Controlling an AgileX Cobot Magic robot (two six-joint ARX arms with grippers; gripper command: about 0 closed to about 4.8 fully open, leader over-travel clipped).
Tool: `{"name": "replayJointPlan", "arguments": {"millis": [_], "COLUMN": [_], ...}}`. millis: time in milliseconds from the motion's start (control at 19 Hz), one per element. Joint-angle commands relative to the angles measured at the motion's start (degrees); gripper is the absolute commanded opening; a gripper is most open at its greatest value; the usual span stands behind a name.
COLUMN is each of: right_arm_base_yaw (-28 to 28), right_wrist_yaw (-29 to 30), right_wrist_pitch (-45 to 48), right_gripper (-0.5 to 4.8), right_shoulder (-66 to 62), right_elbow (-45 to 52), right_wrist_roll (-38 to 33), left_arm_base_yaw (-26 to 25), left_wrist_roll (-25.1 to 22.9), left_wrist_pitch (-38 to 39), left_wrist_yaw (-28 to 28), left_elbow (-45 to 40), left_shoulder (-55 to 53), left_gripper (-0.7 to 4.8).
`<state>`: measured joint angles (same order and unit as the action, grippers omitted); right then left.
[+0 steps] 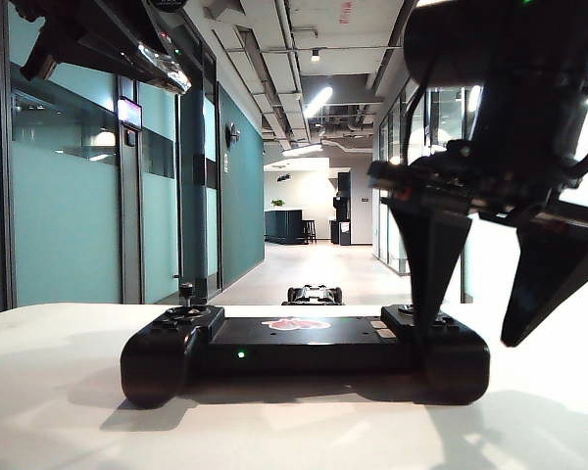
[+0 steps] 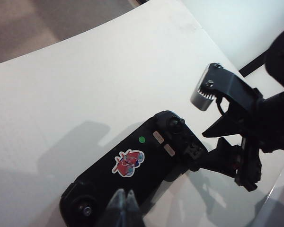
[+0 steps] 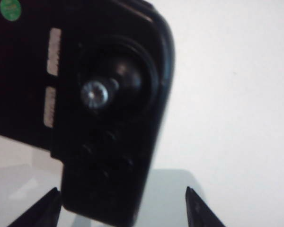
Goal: Push the left joystick on the remote control sitting on the white table forward to make the robot dog walk in a straight line until it approaches the door.
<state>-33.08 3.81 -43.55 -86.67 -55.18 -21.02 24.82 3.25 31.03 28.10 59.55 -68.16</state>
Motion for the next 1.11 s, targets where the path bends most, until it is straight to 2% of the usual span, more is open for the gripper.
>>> {"name": "replayJointPlan", "arguments": {"millis": [53,474,1106], "right_arm_base_yaw": [0.0,-0.2,-0.7], "right_wrist_yaw": [0.4,2.5,2.5], "right_wrist_pitch": [2.7,3.5,6.2], "right_gripper": [3.6,3.6,3.54], "right_shoulder": [-0.7,-3.4,-6.3], "right_elbow": [-0.1,-0.1,-0.1], "right_wrist_roll": [0.1,0.1,0.0], "left_arm_base_yaw": [0.1,0.1,0.1], "left_wrist_roll": [-0.3,-0.3,-0.3], "left_wrist_pitch": [-0.3,-0.3,-0.2], "left_wrist_yaw": [0.5,0.5,0.5], "left_elbow": [0.3,0.3,0.3], "left_shoulder": [0.2,0.2,0.2], "left_gripper": [-0.05,-0.05,-0.05]}}
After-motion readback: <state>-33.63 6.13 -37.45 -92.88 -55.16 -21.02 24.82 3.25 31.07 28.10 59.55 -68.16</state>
